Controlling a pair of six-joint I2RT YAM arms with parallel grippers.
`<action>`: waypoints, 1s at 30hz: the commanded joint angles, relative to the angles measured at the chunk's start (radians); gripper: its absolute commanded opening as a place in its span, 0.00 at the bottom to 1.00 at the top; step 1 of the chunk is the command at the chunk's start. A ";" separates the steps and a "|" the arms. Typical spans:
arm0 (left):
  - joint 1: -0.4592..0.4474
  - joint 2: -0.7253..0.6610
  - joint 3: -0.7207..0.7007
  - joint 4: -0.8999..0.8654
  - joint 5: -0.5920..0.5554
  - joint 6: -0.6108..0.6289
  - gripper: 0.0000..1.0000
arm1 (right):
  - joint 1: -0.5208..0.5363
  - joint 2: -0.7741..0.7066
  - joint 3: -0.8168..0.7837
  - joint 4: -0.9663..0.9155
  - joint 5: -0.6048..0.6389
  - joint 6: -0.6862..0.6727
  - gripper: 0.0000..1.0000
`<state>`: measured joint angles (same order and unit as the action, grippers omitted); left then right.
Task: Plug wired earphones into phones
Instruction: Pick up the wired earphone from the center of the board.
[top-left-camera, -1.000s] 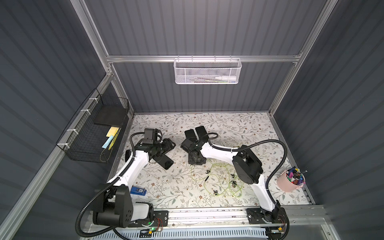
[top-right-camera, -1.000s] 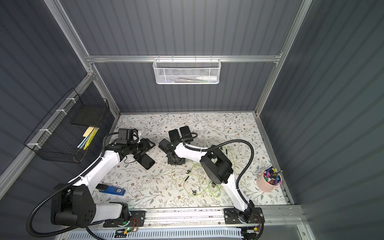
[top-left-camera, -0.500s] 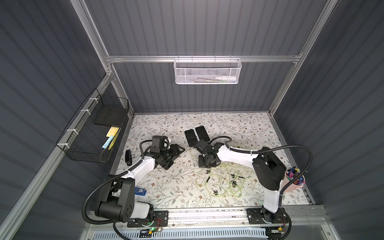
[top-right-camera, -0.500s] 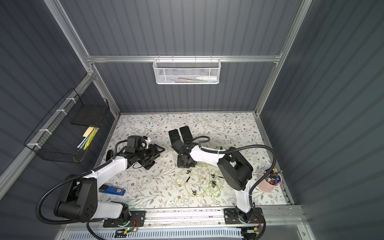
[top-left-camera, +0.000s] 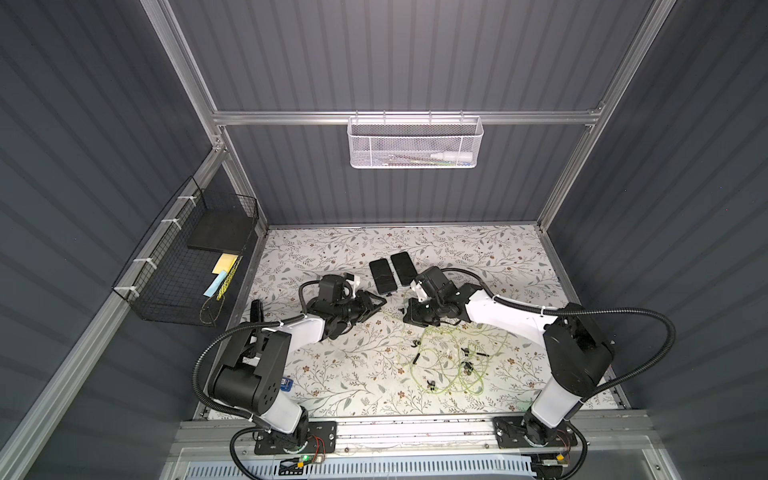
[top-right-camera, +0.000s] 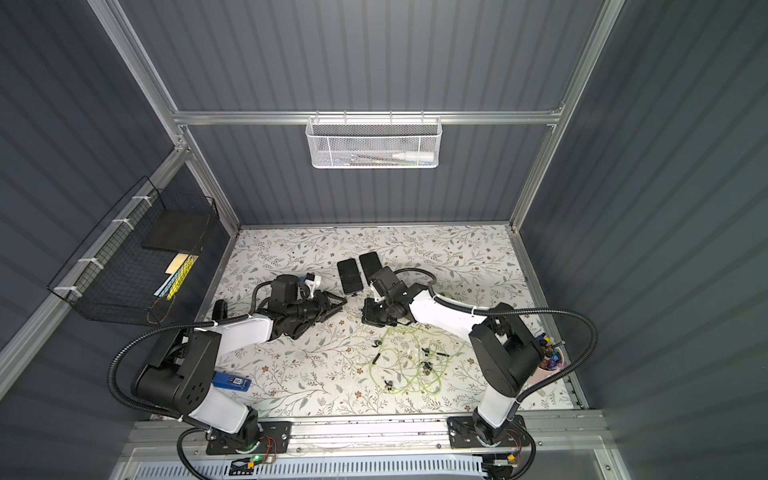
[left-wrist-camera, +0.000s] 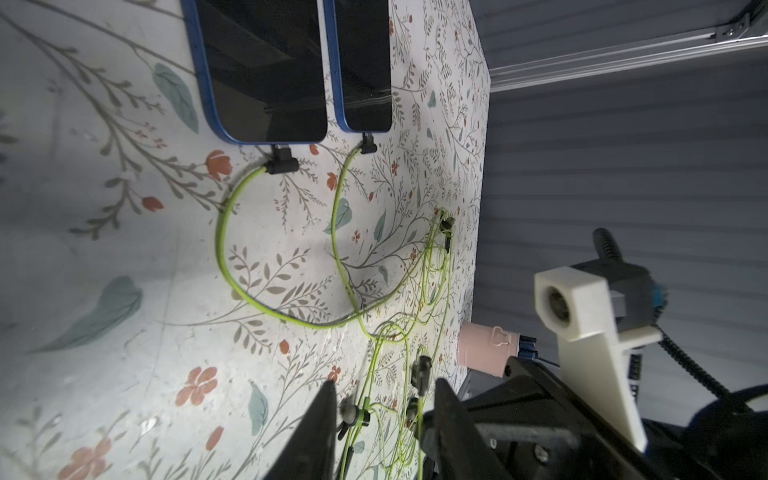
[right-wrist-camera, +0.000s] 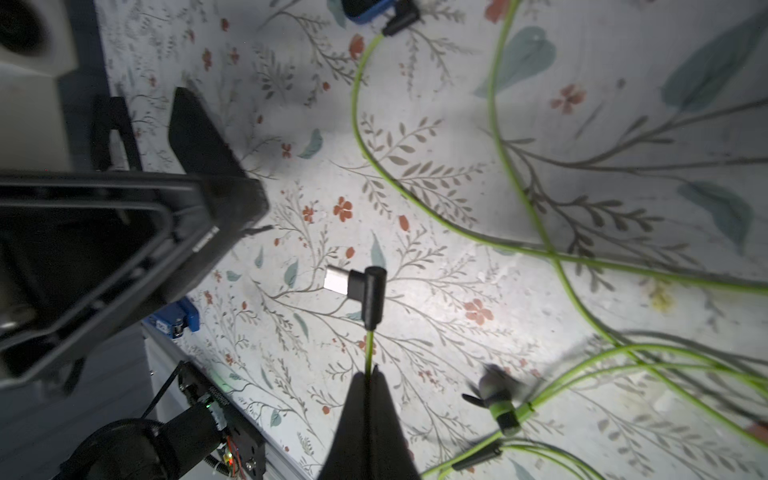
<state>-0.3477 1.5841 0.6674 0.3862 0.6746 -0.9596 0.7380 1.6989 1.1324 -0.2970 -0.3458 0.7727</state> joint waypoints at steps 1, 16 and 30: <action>-0.016 0.026 0.029 0.076 0.084 -0.008 0.36 | 0.000 -0.007 0.003 0.046 -0.097 -0.024 0.00; -0.043 0.058 0.054 0.129 0.111 -0.045 0.21 | -0.002 0.013 0.017 0.056 -0.092 -0.022 0.00; -0.050 0.061 0.067 0.055 0.118 -0.005 0.30 | -0.006 0.002 0.016 0.020 -0.017 -0.028 0.00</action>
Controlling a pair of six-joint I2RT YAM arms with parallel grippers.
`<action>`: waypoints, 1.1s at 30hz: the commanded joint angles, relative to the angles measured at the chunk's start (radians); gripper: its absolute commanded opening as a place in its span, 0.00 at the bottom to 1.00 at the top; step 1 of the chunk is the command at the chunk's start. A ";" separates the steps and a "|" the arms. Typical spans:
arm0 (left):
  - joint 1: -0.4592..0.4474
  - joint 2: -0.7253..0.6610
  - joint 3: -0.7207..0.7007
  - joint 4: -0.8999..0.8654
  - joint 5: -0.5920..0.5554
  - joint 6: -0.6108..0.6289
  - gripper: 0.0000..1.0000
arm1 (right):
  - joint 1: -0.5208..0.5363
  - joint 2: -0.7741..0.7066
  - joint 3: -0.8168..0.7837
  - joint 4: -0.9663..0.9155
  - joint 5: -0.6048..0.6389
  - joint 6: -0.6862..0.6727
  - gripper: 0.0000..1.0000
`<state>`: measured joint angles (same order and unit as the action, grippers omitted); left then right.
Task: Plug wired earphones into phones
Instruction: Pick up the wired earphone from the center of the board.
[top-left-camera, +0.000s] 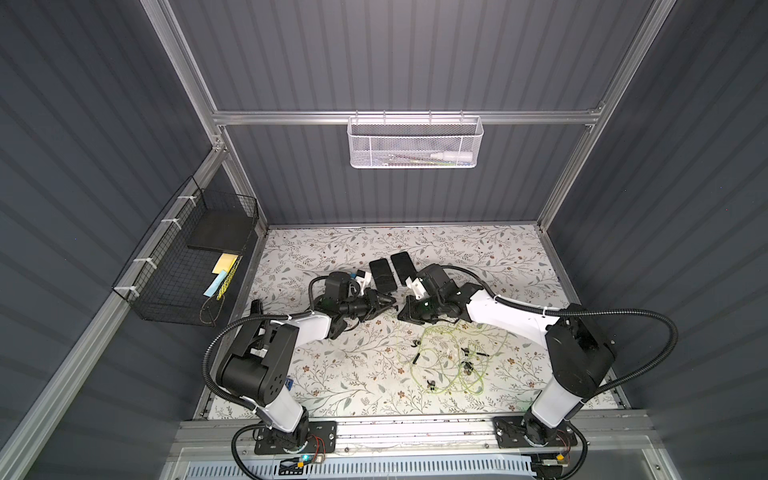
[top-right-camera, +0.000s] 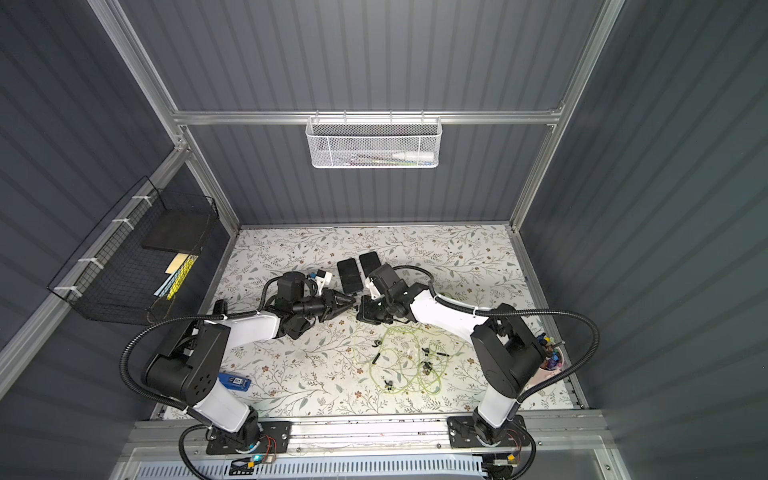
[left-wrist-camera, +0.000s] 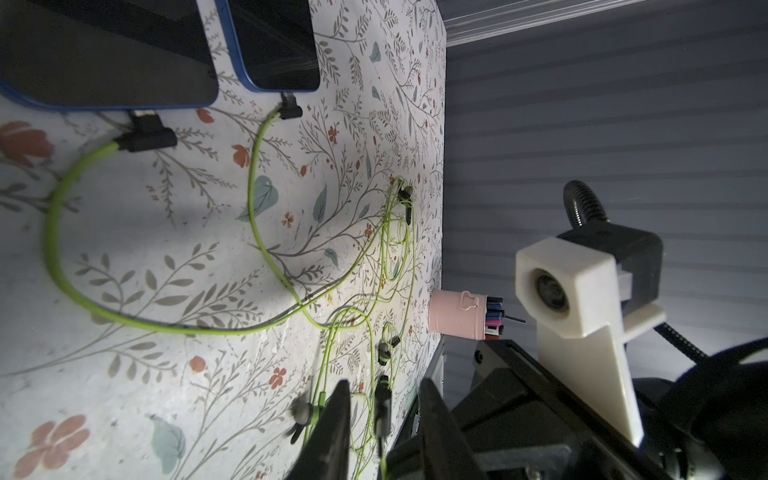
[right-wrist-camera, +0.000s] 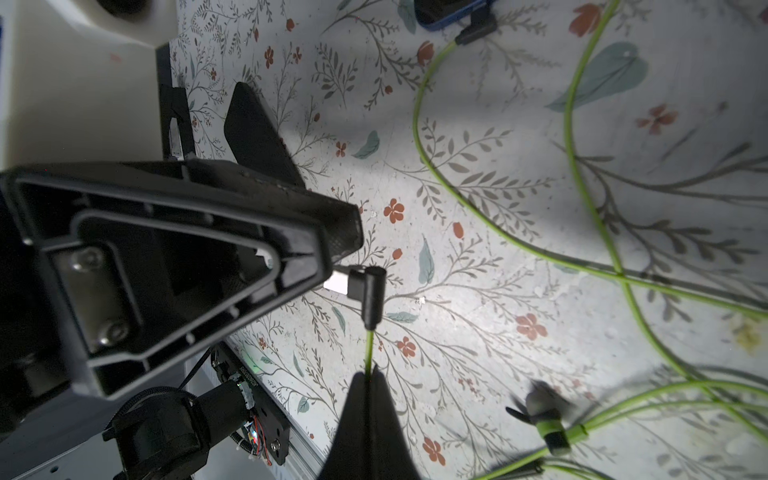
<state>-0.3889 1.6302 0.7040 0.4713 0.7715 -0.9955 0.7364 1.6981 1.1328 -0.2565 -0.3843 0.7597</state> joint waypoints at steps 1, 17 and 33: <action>-0.010 0.016 0.032 -0.031 0.025 0.032 0.28 | -0.005 0.005 0.017 -0.027 0.025 -0.019 0.00; -0.030 0.019 0.074 -0.126 -0.009 0.098 0.00 | -0.027 -0.019 -0.005 -0.008 0.030 -0.015 0.16; -0.030 0.198 0.186 0.270 0.278 -0.259 0.00 | -0.333 -0.100 -0.350 0.737 -0.431 0.224 0.37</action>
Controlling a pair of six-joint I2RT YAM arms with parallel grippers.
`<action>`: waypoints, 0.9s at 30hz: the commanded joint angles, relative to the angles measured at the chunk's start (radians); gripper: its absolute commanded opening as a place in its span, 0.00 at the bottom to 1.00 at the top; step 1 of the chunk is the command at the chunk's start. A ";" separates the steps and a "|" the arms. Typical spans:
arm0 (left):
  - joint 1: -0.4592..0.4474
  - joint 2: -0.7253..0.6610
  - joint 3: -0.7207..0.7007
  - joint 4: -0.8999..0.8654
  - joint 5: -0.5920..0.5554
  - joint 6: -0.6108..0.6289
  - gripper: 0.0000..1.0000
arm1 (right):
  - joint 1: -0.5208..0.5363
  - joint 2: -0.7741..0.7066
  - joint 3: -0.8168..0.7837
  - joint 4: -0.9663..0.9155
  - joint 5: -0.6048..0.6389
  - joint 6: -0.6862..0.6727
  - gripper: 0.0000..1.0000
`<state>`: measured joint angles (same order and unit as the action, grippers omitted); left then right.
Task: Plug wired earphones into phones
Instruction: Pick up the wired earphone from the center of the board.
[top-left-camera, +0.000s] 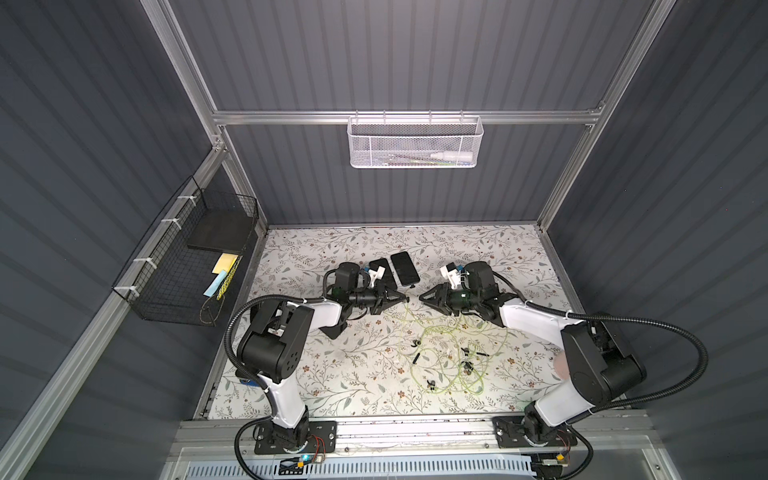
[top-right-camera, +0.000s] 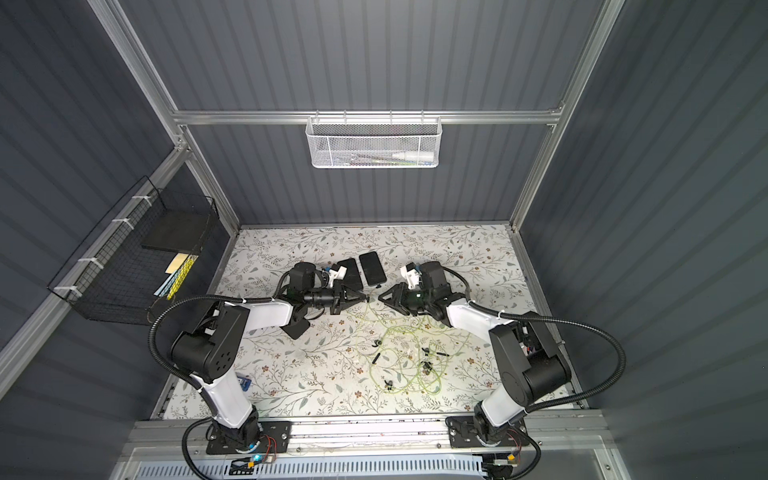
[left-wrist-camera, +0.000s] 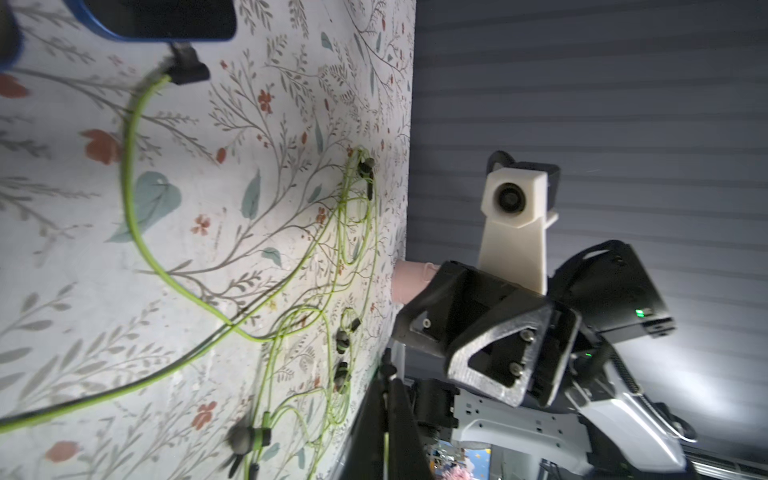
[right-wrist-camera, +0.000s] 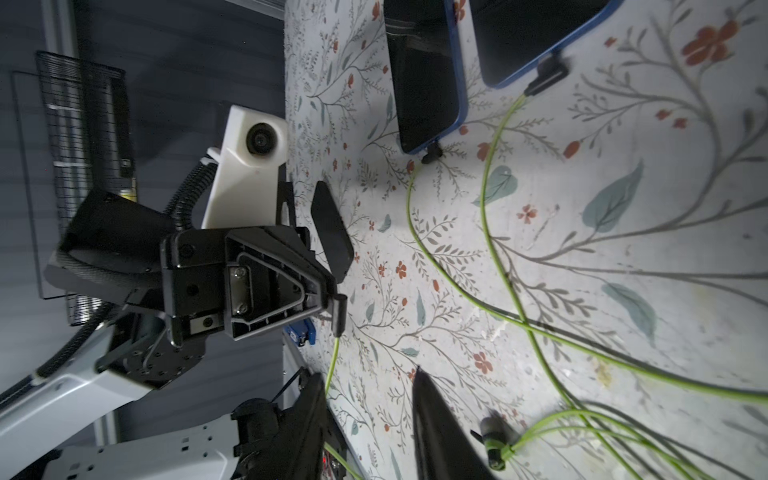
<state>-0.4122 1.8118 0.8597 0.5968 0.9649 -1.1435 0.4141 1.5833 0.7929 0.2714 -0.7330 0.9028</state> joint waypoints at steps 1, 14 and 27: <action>-0.007 0.024 0.031 0.170 0.092 -0.131 0.00 | -0.011 0.025 -0.011 0.235 -0.079 0.092 0.37; -0.008 0.063 0.036 0.297 0.076 -0.233 0.00 | 0.004 0.109 0.000 0.397 -0.118 0.192 0.30; -0.010 0.074 0.036 0.297 0.067 -0.237 0.00 | 0.036 0.132 0.020 0.396 -0.115 0.192 0.19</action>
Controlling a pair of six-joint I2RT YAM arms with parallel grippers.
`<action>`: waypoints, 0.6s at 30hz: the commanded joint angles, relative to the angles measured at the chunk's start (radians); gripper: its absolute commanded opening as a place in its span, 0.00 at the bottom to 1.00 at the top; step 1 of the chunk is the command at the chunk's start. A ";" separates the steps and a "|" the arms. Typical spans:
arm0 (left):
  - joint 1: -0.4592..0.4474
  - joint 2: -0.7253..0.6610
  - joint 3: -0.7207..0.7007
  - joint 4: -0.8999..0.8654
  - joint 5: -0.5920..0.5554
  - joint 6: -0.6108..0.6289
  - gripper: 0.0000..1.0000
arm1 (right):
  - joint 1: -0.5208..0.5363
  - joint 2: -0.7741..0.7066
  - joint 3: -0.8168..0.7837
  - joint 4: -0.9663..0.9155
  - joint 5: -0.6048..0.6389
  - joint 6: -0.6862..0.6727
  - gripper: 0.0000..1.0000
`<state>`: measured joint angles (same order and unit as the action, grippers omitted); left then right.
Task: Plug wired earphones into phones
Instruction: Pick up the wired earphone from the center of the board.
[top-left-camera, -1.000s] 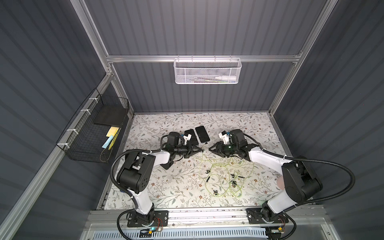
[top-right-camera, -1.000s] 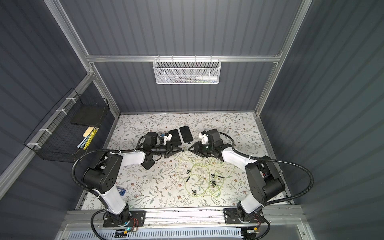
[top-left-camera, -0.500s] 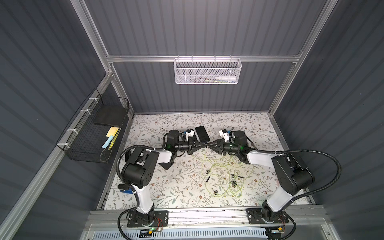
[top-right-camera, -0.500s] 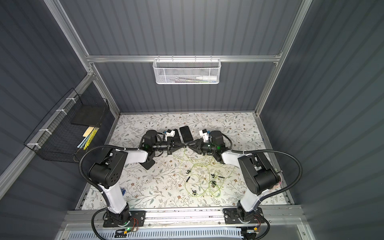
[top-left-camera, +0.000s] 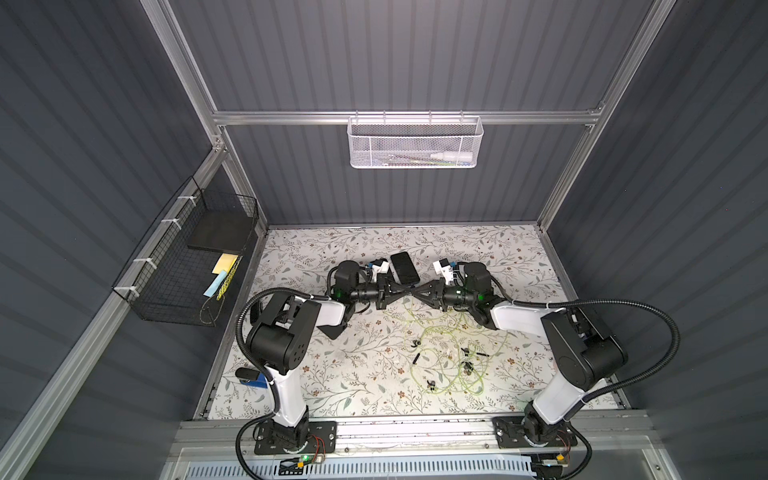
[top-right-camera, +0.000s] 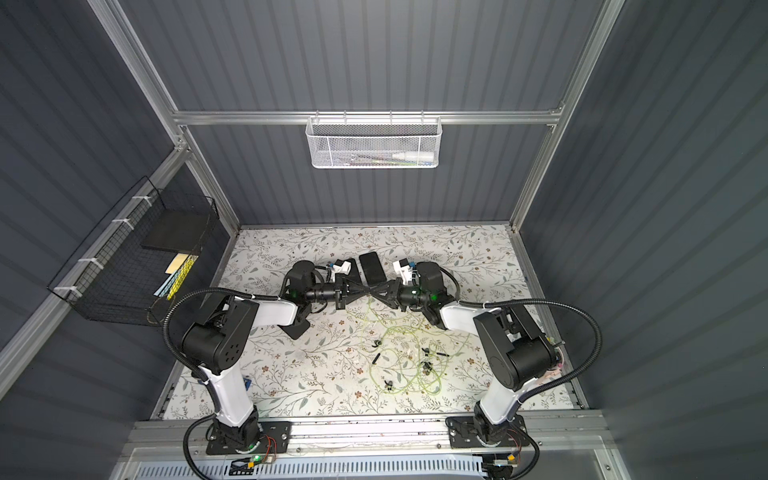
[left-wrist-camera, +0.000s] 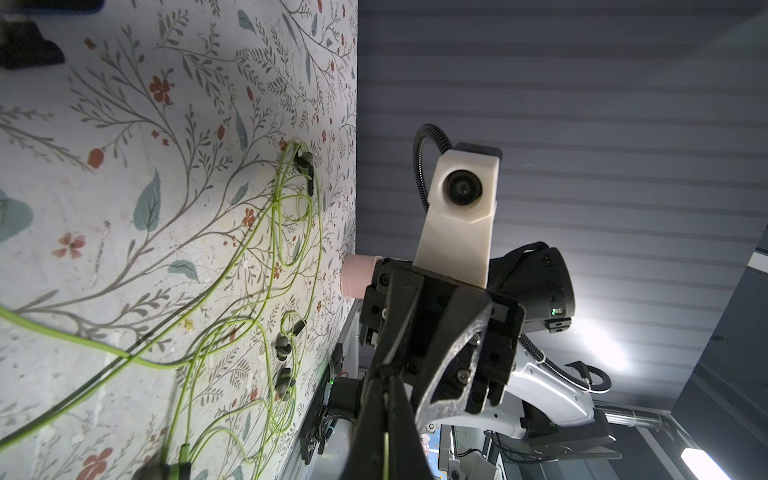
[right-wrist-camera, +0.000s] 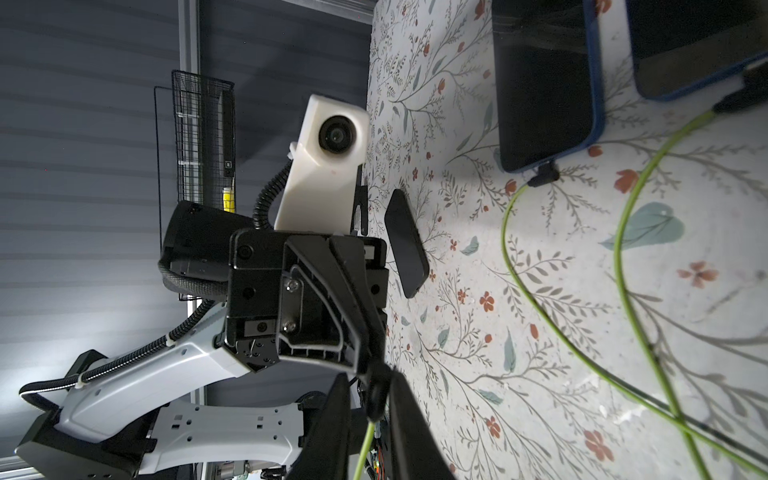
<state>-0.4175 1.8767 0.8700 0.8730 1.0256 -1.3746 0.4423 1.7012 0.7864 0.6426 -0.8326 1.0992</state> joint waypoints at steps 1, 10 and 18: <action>-0.004 0.010 0.026 0.021 0.005 -0.007 0.00 | 0.009 0.013 0.028 0.023 -0.016 -0.004 0.18; -0.004 0.001 0.022 0.002 0.000 0.004 0.04 | 0.009 0.018 0.024 0.023 0.000 -0.004 0.00; 0.065 -0.195 0.214 -1.052 -0.308 0.553 0.77 | 0.004 -0.012 0.008 -0.082 0.057 -0.079 0.00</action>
<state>-0.3908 1.7874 0.9642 0.3714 0.8982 -1.1259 0.4458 1.7096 0.7914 0.6235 -0.8101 1.0801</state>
